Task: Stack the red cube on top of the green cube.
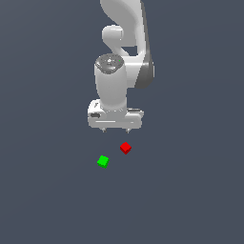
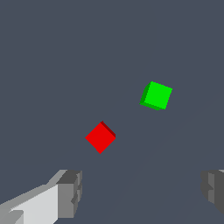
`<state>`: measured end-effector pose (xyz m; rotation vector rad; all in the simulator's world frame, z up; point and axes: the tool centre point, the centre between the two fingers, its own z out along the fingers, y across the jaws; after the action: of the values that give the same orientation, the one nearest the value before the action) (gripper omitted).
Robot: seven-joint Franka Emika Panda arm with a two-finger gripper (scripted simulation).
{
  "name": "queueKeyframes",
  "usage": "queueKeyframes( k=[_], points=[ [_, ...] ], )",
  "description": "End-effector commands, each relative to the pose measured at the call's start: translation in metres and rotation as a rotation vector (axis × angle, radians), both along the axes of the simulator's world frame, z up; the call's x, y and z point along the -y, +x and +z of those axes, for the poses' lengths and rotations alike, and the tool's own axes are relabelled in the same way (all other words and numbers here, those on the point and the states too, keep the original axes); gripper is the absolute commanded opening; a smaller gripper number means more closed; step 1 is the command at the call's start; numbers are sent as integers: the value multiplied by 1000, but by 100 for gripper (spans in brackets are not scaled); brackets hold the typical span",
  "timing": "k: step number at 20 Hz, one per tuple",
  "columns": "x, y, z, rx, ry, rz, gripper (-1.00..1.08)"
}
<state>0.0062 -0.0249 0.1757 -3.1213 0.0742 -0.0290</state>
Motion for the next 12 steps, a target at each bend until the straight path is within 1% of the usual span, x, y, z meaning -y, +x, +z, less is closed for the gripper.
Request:
queueKeyframes(
  k=[1,7,12],
  points=[
    [0,0,0,0,0,0,100],
    [-2,1,-4,0,-1,28,100],
    [-5,2,-13,-1,-3,95,100]
  ],
)
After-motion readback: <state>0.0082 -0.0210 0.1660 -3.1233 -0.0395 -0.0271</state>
